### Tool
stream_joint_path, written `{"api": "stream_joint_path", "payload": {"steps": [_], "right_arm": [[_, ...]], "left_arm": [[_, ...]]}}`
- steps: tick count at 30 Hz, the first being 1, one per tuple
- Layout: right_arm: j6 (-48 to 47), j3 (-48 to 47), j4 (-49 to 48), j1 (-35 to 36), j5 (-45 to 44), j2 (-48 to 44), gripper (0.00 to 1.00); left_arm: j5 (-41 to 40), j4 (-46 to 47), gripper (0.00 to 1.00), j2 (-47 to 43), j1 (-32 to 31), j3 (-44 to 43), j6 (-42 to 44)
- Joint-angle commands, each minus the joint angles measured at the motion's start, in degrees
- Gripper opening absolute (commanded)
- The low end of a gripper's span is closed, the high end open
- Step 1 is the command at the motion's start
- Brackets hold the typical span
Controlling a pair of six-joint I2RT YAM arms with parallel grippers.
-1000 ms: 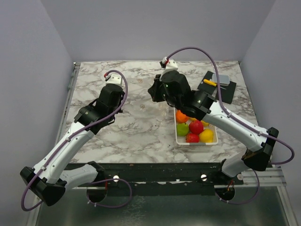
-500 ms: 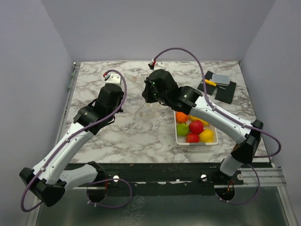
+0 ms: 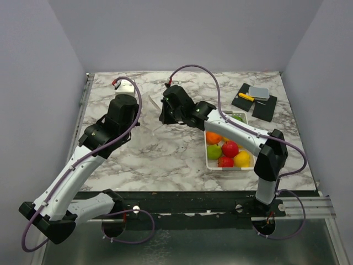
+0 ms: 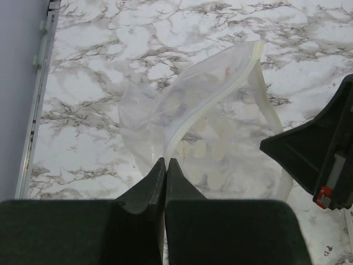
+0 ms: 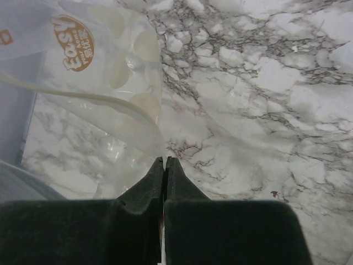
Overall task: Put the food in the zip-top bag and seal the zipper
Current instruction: Open the zipper of the food storage bag at the center of the board.
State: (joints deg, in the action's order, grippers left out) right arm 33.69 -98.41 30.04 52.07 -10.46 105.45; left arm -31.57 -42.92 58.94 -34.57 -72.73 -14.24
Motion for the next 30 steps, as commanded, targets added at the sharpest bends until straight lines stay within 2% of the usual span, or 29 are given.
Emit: {"api": "stream_joint_path", "payload": {"steps": [1, 8, 17, 27, 30], "right_arm": [[3.12, 1.57, -3.91, -0.73, 7.58, 2.38, 0.01], [3.32, 9.23, -3.16, -0.79, 2.47, 0.14, 0.01], [3.18, 20.49, -1.8, -1.26, -6.88, -8.43, 0.01], [5.2, 32.84, -0.73, -2.72, -14.96, -15.41, 0.01], [5.55, 35.08, -1.64, -2.85, -14.64, -17.27, 0.01]], "left_arm": [[0.58, -0.72, 0.0, 2.92, 0.29, 0.22, 0.91], [3.5, 1.81, 0.0, 6.28, 0.29, 5.81, -0.16], [4.85, 4.83, 0.0, 7.36, 0.19, 10.89, -1.49], [2.22, 4.56, 0.0, 5.94, 0.2, 10.84, -0.36], [2.22, 4.34, 0.0, 5.8, 0.2, 10.11, -0.27]]}}
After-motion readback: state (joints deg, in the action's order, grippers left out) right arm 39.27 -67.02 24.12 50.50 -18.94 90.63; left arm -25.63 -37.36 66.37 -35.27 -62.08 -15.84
